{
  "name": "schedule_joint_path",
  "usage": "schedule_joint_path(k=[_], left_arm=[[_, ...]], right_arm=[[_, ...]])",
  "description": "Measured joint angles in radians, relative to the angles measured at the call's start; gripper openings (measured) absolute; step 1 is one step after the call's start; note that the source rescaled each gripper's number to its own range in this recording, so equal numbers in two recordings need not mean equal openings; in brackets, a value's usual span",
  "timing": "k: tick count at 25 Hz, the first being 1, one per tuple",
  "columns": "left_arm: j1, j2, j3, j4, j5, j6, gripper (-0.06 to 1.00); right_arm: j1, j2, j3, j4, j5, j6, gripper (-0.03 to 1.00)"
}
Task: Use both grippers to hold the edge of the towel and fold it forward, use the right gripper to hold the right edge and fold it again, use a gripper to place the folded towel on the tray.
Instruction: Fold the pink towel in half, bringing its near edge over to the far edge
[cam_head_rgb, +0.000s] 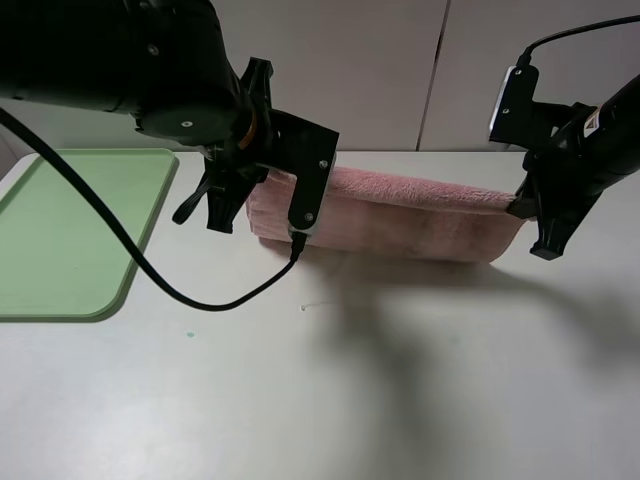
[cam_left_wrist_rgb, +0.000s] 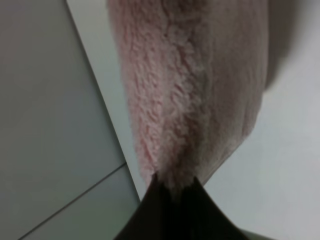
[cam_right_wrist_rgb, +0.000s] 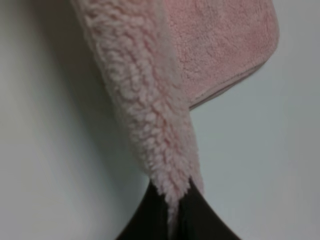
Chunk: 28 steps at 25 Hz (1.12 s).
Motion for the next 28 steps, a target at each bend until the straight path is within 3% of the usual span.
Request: schedule_joint_path(k=[9, 28], left_arm=[[0.114, 0.008, -0.005, -0.011, -0.103, 0.006, 0.0], [0.202, 0.235, -0.178, -0.012, -0.112, 0.011, 0.0]], right_arm=[[0.0, 0.108, -0.084, 0.01, -0.027, 0.001, 0.0], [0.0, 0.293, -0.273, -0.016, -0.02, 0.001, 0.0]])
